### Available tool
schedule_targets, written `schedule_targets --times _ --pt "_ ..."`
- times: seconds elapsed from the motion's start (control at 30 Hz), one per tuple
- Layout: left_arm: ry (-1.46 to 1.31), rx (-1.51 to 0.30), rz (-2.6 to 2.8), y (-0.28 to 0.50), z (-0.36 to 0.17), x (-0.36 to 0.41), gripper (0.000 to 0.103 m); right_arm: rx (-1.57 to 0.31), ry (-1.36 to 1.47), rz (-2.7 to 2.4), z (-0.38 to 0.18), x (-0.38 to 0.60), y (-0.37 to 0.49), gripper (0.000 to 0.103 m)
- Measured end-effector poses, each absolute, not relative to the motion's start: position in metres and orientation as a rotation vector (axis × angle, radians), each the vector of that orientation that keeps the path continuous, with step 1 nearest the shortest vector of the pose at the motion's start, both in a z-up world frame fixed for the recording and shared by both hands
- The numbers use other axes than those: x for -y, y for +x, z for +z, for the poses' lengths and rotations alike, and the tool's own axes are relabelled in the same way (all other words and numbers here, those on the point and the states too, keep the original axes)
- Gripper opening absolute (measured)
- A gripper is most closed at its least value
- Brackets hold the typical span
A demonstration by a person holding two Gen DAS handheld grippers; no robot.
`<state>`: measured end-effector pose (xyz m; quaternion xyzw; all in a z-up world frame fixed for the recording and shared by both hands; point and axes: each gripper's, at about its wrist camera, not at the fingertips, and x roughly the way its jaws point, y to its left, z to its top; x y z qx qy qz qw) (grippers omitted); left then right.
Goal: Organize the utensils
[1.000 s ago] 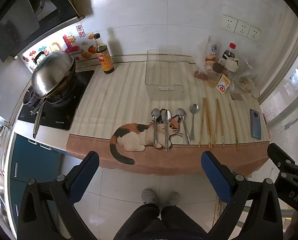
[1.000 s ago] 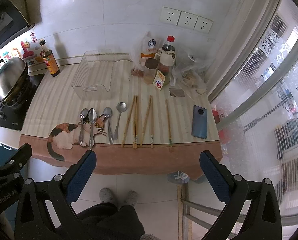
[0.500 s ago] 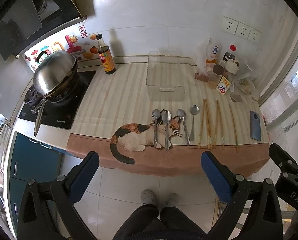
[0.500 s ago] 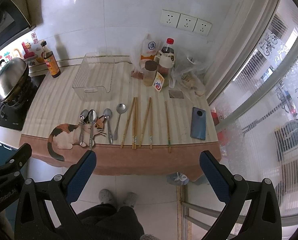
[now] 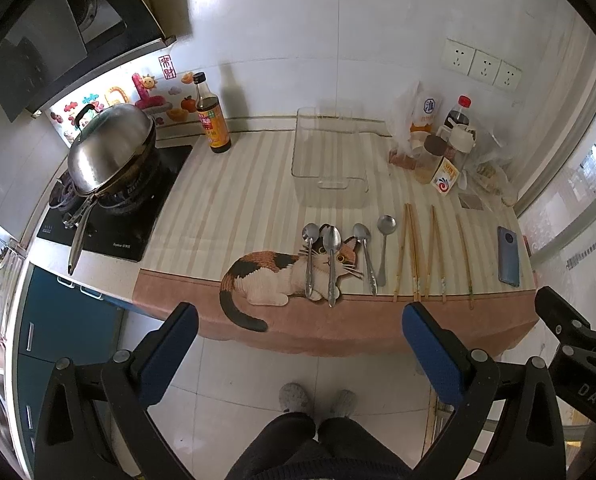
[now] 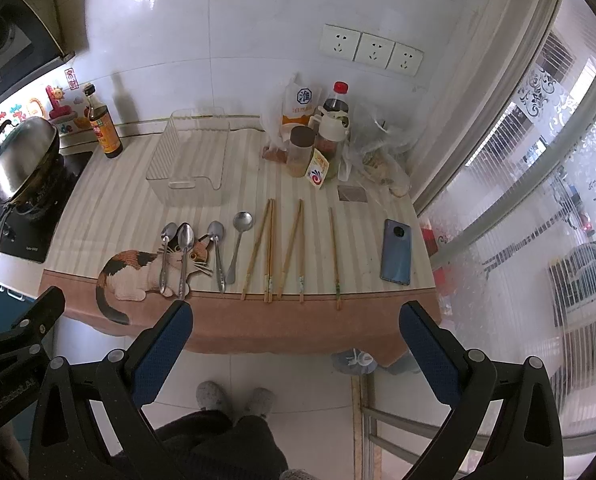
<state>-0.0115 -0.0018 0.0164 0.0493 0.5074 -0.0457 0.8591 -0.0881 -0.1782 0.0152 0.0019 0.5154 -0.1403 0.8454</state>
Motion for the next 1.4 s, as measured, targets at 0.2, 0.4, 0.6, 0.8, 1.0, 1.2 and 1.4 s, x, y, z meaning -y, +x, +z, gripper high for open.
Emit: schedule_targets --times 0.2,0.4,0.6,0.8,1.0,1.2,1.4 --pt "0.102 -1.054 -0.093 -0.012 0.018 0.003 0.103 -1.085 0.004 -0.296 0.016 0.179 -0.088 0.103" --pt "0.099 -1.050 -0.096 -0.015 0.019 0.003 0.103 -1.084 0.003 -0.298 0.015 0.177 -0.090 0.103" --pt "0.098 -1.045 -0.096 -0.017 0.019 0.003 0.103 -1.081 0.004 -0.298 0.016 0.178 -0.090 0.103" --pt "0.098 -1.041 -0.096 -0.017 0.020 0.004 0.103 -1.080 0.001 -0.296 0.015 0.177 -0.090 0.103" --pt "0.098 -1.037 -0.097 -0.018 0.022 0.003 0.103 -1.079 -0.003 -0.291 0.019 0.176 -0.085 0.103" --pt "0.100 -1.037 -0.099 -0.018 0.022 0.003 0.103 -1.078 -0.005 -0.291 0.021 0.173 -0.084 0.103" --pt "0.100 -1.031 -0.101 -0.020 0.021 0.002 0.103 -1.075 0.002 -0.296 0.020 0.174 -0.085 0.103"
